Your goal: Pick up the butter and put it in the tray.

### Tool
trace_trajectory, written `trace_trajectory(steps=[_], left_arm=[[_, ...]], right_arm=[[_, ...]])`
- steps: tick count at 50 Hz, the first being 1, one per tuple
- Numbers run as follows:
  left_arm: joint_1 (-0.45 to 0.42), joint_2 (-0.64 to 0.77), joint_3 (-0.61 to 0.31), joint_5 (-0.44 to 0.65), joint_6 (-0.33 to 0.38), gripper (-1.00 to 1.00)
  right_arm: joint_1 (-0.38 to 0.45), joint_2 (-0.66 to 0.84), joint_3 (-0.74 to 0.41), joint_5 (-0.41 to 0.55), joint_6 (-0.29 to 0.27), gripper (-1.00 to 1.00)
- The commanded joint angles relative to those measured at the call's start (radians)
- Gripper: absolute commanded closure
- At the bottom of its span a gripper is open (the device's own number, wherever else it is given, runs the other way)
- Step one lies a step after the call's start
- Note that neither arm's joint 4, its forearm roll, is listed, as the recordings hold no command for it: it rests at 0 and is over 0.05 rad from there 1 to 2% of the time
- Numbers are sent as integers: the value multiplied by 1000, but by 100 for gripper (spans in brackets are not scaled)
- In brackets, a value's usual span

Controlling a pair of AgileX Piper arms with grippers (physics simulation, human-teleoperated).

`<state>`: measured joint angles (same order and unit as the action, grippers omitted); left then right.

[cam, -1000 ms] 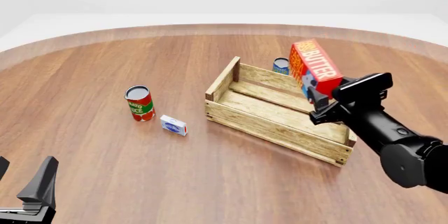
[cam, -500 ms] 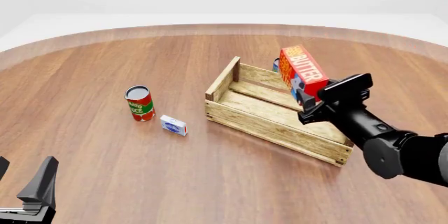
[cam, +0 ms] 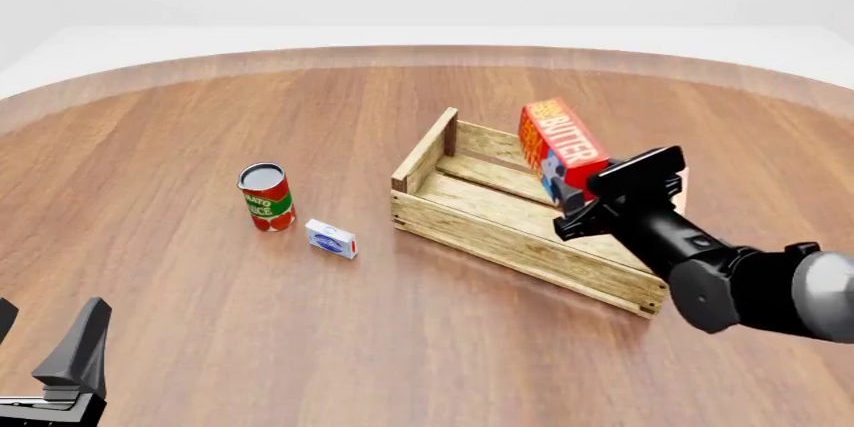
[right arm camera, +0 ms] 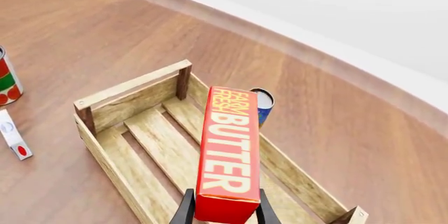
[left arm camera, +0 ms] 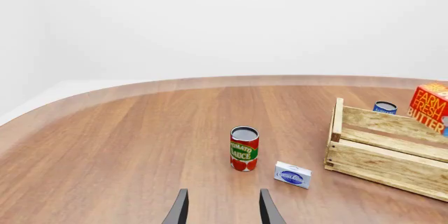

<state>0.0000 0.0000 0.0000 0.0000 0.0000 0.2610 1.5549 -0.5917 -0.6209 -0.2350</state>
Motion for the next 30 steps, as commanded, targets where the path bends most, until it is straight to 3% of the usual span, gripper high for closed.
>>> trace_trajectory(steps=[1, 30], left_arm=[[0, 0, 0, 0, 0, -100], [0, 0, 0, 0, 0, -100]], right_arm=[[5, 27, -26, -21, 22, 100], [3, 110, -73, -40, 22, 100]])
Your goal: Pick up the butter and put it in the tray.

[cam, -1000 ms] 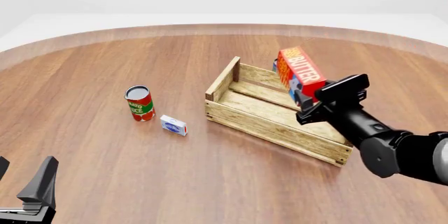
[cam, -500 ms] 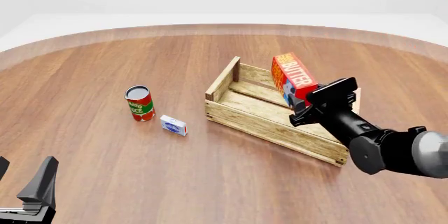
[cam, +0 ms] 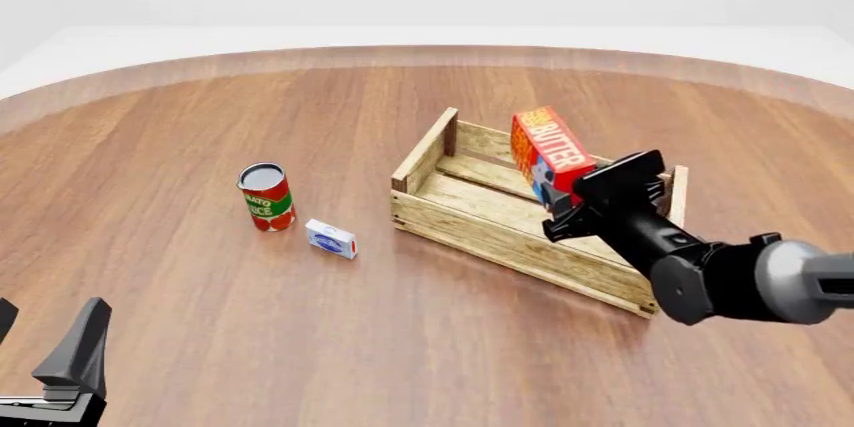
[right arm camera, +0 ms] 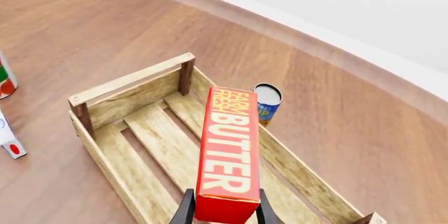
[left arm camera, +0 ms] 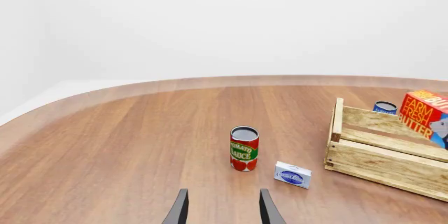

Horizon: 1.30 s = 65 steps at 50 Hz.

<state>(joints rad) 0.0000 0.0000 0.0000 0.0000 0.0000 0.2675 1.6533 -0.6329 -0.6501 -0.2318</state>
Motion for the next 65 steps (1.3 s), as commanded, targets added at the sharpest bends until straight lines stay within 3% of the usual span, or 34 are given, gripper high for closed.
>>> trace_trajectory(steps=[1, 65], left_arm=[[0, 0, 0, 0, 0, -100], [0, 0, 0, 0, 0, -100]], right_arm=[[-5, 15, -33, -12, 20, 100], [-12, 153, -93, -36, 46, 100]])
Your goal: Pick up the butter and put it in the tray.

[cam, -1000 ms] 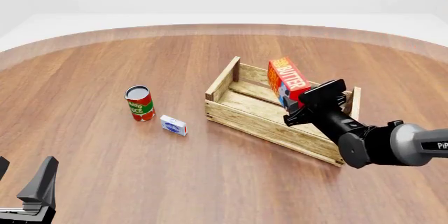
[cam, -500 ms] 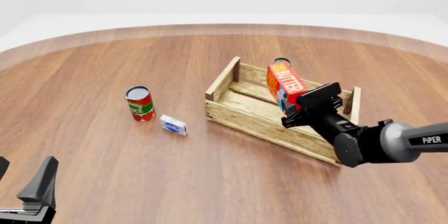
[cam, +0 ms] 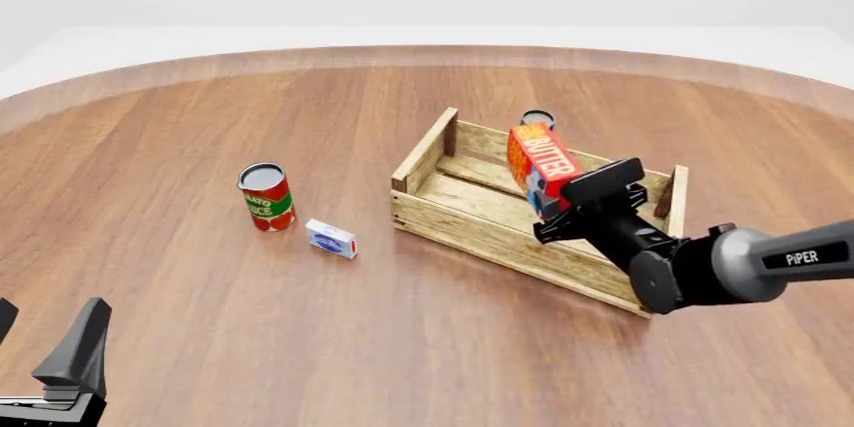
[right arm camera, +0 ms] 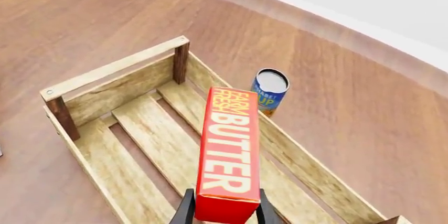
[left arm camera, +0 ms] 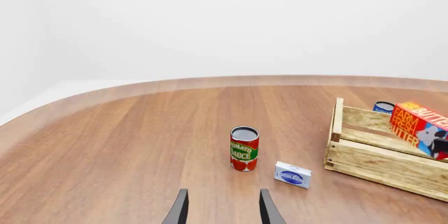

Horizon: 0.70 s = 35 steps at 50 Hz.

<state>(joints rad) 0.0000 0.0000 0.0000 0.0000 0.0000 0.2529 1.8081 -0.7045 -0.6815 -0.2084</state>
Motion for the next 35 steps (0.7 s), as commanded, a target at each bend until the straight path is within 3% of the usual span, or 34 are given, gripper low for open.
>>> trace_trajectory(steps=[1, 35], left_arm=[[0, 0, 0, 0, 0, -100], [0, 0, 0, 0, 0, -100]], right_arm=[[3, 0, -23, -5, 22, -100], [5, -76, -14, 32, 27, -100]])
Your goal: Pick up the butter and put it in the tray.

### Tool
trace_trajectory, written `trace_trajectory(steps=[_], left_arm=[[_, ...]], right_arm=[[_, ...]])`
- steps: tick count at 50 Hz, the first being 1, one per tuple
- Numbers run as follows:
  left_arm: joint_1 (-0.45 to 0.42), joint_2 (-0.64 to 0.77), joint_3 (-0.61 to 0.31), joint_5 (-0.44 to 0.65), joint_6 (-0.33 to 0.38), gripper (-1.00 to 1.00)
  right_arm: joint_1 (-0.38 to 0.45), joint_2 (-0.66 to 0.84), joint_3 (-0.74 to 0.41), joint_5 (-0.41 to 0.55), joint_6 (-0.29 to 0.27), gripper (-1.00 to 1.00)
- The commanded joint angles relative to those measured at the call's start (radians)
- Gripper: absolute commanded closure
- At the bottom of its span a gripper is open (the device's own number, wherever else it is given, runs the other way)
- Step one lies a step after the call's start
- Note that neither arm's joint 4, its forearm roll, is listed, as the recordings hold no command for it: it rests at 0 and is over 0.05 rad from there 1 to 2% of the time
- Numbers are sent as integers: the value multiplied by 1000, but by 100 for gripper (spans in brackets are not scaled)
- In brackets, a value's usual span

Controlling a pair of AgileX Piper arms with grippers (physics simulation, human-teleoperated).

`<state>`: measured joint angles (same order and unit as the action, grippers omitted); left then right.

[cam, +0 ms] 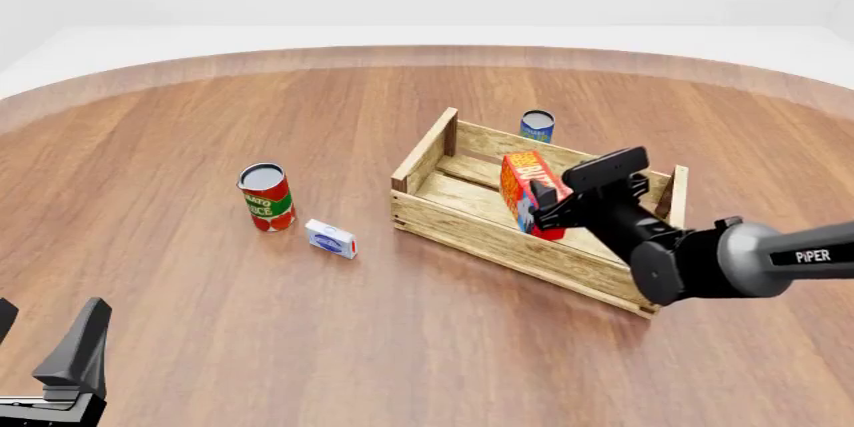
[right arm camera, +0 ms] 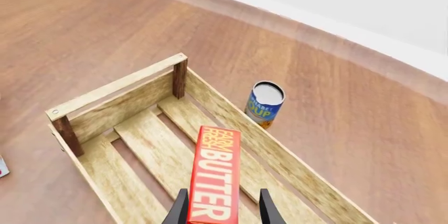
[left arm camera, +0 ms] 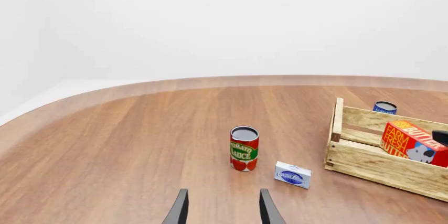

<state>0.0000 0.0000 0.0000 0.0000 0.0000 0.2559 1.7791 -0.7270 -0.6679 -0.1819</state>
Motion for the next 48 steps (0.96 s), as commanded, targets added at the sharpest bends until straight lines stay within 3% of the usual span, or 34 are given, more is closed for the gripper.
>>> trace_trajectory(steps=[1, 48], left_arm=[[0, 0, 0, 0, 0, -100], [0, 0, 0, 0, 0, -100]], right_arm=[[3, -58, 13, 20, 0, -100], [-35, -469, 137, 162, 12, -100]])
